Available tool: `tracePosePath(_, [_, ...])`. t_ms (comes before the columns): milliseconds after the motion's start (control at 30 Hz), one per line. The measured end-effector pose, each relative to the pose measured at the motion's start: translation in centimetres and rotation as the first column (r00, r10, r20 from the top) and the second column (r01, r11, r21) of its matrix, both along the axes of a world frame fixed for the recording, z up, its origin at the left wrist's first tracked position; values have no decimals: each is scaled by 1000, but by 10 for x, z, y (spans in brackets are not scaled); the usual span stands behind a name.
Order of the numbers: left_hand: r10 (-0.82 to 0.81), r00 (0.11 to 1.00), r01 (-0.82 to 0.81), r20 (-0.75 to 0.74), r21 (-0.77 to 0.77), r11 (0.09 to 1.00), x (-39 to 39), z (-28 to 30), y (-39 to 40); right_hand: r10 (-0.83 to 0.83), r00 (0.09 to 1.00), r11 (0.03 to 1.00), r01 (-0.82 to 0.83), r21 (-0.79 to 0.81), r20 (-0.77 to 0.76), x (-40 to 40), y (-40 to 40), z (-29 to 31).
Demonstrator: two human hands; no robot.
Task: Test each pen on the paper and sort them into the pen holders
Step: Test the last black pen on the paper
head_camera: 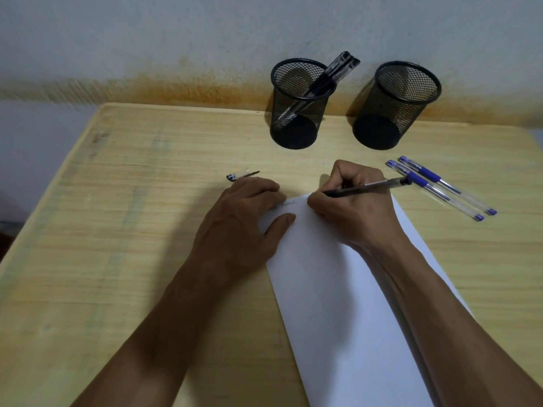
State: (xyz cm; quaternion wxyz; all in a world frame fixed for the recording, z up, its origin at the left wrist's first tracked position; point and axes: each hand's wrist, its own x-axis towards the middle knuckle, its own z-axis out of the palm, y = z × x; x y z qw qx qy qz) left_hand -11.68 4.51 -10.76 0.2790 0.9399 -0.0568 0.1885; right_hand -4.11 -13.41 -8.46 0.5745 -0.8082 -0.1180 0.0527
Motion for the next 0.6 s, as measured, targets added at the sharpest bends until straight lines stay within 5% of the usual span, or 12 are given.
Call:
tracePosePath(133, [32, 997, -32, 72, -4, 999, 1, 3, 0, -48, 999, 993, 49, 108, -13, 3, -5, 4])
tracePosePath(233, [234, 954, -235, 187, -15, 972, 5, 8, 6, -78, 997, 980, 81, 183, -21, 0, -9, 8])
tracePosePath(367, [461, 887, -460, 21, -52, 887, 12, 9, 15, -72, 997, 982, 72, 173, -6, -3, -11, 8])
tracePosePath(433, [476, 876, -482, -82, -93, 871, 12, 9, 15, -72, 997, 980, 72, 185, -7, -3, -12, 9])
tracePosePath(600, [464, 883, -466, -68, -21, 884, 8, 10, 13, -97, 995, 961, 104, 258, -37, -6, -14, 12])
